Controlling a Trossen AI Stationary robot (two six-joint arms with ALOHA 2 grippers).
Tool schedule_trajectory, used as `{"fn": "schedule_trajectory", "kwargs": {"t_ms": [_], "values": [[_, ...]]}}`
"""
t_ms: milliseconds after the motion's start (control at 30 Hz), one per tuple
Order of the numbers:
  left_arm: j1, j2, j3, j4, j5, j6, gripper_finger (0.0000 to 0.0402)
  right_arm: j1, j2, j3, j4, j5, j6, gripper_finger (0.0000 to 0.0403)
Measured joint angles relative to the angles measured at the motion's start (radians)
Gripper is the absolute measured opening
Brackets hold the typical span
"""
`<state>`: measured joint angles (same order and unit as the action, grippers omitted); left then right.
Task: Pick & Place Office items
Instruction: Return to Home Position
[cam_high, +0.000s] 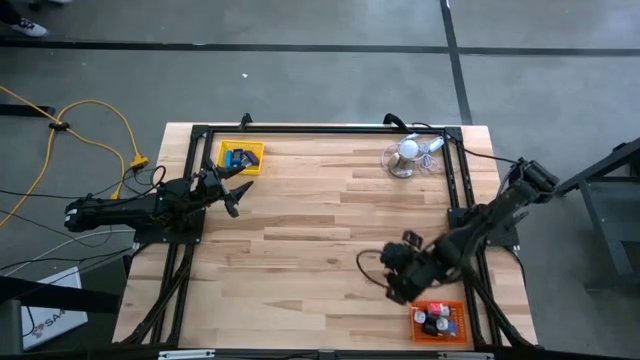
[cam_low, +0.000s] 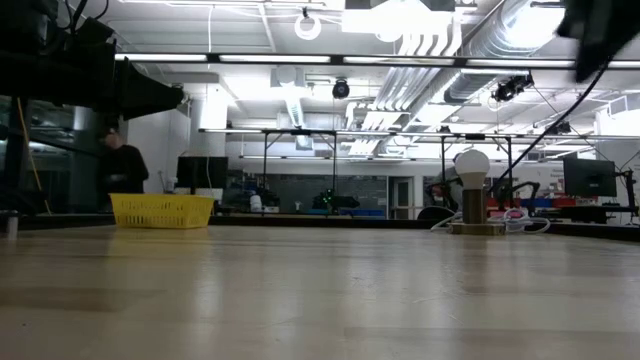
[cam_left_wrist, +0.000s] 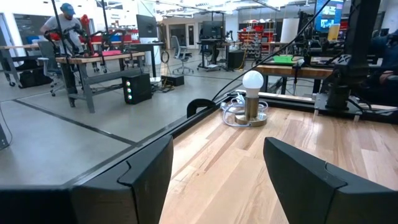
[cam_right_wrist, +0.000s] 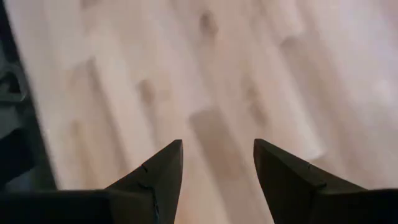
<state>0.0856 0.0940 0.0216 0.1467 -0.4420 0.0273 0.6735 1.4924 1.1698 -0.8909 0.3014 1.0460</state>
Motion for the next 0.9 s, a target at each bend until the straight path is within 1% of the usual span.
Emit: {"fn": "schedule_trajectory", "kwargs": {"t_ms": [100, 200, 367, 467, 600, 767, 900], "values": [[0.0, 0.0, 0.0, 0.0, 0.0, 0.0, 0.0243, -0.065, -0.015, 0.0, 0.008, 0.039, -0.088, 0.0183], [0.0, 0.0, 0.0, 0.0, 0.0, 0.0, 0.0243, -0.137, -0.029, 0.0, 0.012, 0.038, -0.189, 0.0183], [0.0, 0.0, 0.0, 0.0, 0.0, 0.0, 0.0243, -0.251, -0.065, 0.0, 0.021, 0.036, -0.296, 0.0183], [0.0, 0.0, 0.0, 0.0, 0.0, 0.0, 0.0243, -0.3, -0.08, 0.0, 0.092, 0.045, -0.426, 0.0183], [0.0, 0.0, 0.0, 0.0, 0.0, 0.0, 0.0243, -0.352, -0.118, 0.0, 0.201, 0.027, -0.562, 0.0183], [0.0, 0.0, 0.0, 0.0, 0.0, 0.0, 0.0243, -0.439, -0.187, -0.002, 0.174, 0.031, -0.642, 0.0183], [0.0, 0.0, 0.0, 0.0, 0.0, 0.0, 0.0243, -0.498, -0.263, -0.047, 0.181, 0.04, -0.672, 0.0183]]}}
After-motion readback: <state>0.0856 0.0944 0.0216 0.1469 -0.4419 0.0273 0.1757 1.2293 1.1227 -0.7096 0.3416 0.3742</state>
